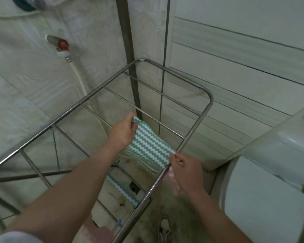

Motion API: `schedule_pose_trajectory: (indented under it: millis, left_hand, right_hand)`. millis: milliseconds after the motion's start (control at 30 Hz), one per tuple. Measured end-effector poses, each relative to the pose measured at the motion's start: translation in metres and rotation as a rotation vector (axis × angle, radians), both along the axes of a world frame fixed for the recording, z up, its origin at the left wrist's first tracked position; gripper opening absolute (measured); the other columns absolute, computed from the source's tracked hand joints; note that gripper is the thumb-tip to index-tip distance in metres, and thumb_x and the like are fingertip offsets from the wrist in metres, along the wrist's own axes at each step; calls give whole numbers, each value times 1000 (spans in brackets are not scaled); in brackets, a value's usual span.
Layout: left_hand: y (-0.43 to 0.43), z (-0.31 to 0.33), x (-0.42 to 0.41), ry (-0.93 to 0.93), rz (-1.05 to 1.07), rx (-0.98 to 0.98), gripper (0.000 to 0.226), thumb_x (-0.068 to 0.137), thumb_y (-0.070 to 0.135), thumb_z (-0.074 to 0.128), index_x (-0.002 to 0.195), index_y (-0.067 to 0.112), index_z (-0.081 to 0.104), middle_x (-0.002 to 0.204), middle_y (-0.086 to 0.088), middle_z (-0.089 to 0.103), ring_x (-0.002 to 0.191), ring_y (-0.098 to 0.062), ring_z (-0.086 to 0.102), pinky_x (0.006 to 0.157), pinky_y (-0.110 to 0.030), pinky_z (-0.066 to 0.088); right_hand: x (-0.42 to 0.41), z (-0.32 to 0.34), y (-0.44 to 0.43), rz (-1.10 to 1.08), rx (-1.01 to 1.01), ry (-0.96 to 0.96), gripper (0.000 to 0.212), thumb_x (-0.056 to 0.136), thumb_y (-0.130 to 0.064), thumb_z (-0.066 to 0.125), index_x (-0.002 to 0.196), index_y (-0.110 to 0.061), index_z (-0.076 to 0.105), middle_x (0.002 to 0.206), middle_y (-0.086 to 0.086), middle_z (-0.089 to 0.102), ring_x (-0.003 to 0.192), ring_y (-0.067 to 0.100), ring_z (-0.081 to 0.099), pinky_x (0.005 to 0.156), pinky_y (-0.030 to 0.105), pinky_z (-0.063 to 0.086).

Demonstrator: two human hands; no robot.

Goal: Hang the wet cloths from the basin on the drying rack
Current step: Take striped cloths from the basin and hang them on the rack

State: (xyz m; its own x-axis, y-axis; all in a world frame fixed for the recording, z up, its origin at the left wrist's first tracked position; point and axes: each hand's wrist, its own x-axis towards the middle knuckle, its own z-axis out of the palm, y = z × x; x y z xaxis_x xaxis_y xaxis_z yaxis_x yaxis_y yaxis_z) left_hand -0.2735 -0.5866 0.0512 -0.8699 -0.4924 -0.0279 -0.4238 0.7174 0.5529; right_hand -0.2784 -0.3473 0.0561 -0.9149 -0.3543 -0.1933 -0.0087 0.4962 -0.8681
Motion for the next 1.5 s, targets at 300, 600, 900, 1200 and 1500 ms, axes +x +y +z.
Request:
schedule_pose_trajectory:
  millis: [300,600,900,1200,1500]
  left_hand:
    - [2,-7,-16,-194,100,-137,18,90,32,53,100,20,44,98,-12,65,88,-32,62,72,-39,51]
    - [0,6,27,-70,-87,-32,13,82,24,69,93,19,70,100,-2,65,91,-21,59,80,-27,44]
    - [8,-4,44,-136,-263,-120,31,82,48,64,102,25,70,100,0,64,101,-19,55,85,-34,48]
    - [21,-1,47,-248,-289,-176,39,86,51,57,116,27,65,126,-7,56,121,-23,47,100,-37,42]
    - [134,63,59,16,-188,751,30,75,44,69,91,20,64,76,9,65,70,-2,60,67,-19,49]
  right_hand:
    - [-23,-2,-5,124,136,19,46,97,-32,50,143,-32,40,54,-6,56,42,-3,51,42,7,38]
    - [-21,5,-13,455,351,131,24,89,-47,56,100,-32,72,63,-7,71,50,-3,62,57,22,53]
    - [-23,-4,-8,459,393,145,25,94,-36,53,79,-27,72,61,-8,68,50,0,60,50,21,44]
    - [-21,4,-4,449,223,-2,14,91,-34,60,92,-29,73,66,-16,66,50,-6,62,46,10,42]
    - [-25,49,20,-8,-263,-641,27,91,-31,61,87,-5,68,79,15,72,70,31,69,66,39,57]
